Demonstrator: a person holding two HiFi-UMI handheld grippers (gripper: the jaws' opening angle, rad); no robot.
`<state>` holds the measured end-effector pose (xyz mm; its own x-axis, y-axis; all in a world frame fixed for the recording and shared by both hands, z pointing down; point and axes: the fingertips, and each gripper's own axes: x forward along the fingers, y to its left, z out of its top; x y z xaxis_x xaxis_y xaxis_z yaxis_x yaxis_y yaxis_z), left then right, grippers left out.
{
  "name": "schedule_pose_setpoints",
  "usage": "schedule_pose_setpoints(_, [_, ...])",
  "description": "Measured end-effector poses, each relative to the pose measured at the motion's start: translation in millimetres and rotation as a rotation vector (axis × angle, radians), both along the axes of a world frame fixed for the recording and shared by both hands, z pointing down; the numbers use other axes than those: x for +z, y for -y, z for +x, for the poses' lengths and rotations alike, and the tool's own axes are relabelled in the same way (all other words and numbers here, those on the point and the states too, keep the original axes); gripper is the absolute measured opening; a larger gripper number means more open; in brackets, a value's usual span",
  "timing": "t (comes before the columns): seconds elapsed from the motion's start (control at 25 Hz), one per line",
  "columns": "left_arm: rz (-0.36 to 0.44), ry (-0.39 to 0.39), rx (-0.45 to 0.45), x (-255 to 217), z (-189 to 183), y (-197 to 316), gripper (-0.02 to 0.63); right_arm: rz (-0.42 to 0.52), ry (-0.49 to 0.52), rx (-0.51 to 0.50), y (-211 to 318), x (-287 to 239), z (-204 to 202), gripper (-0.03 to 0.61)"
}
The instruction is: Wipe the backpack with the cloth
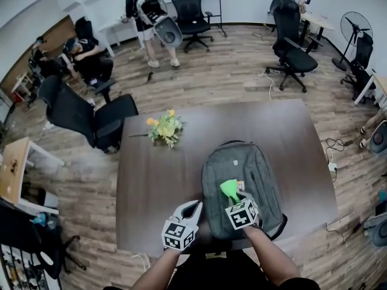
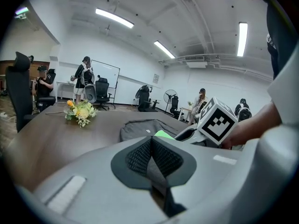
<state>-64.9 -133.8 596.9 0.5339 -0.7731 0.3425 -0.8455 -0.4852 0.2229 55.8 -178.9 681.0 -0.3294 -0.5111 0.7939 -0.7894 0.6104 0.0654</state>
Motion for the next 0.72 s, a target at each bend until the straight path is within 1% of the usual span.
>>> schedule_pose_setpoints(0.32, [0.005,-0.004,0.038,-2.6,13.9,3.8,0.020,0.017,-0.005,0.090,17.9,-4.4,38.0,0.097])
schedule_pose_setpoints(0.56, [0.006,-0.005,0.057,-2.8,18.9,0.5,0.020,0.022,-0.042,0.146,25.3,-5.4,76.3,0.097])
schedule_pose_setpoints(0.72, [0.014,-0.006,0.060,-4.8,19.1,0.6,0.020,0.035,-0.061,0.159,26.8,-9.5,92.7,0.097])
